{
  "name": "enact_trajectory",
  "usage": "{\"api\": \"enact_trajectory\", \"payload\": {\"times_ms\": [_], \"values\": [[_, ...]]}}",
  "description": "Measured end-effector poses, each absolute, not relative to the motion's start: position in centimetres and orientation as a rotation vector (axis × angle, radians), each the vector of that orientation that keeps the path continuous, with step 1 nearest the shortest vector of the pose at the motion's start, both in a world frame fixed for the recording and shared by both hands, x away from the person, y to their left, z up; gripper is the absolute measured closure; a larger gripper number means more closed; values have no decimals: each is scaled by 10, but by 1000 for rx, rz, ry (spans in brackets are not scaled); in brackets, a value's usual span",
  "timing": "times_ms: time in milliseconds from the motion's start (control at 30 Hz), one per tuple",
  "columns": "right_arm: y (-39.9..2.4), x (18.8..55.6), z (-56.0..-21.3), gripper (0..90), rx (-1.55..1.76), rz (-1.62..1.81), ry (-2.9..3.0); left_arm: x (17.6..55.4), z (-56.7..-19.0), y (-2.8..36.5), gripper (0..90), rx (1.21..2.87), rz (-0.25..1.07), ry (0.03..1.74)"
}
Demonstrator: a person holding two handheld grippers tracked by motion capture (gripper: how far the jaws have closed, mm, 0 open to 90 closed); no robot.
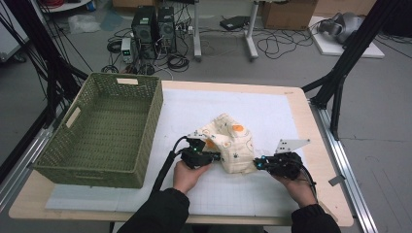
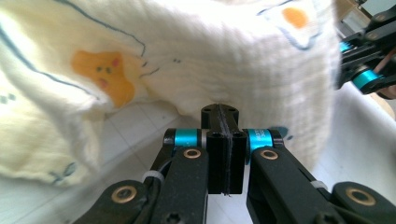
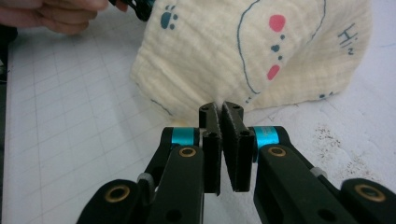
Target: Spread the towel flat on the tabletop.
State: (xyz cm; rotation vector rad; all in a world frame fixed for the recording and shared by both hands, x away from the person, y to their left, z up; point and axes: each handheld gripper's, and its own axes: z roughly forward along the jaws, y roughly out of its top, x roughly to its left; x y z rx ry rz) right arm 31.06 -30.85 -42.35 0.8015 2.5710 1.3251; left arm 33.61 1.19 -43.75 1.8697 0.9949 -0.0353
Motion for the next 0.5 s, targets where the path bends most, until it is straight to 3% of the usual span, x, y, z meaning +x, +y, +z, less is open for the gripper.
{"api": "enact_trajectory", "payload": {"times_ms": [500], "values": [[-305,290,-401,861,682,1305,2574,305,-401,45,897,1862,31,939]]}}
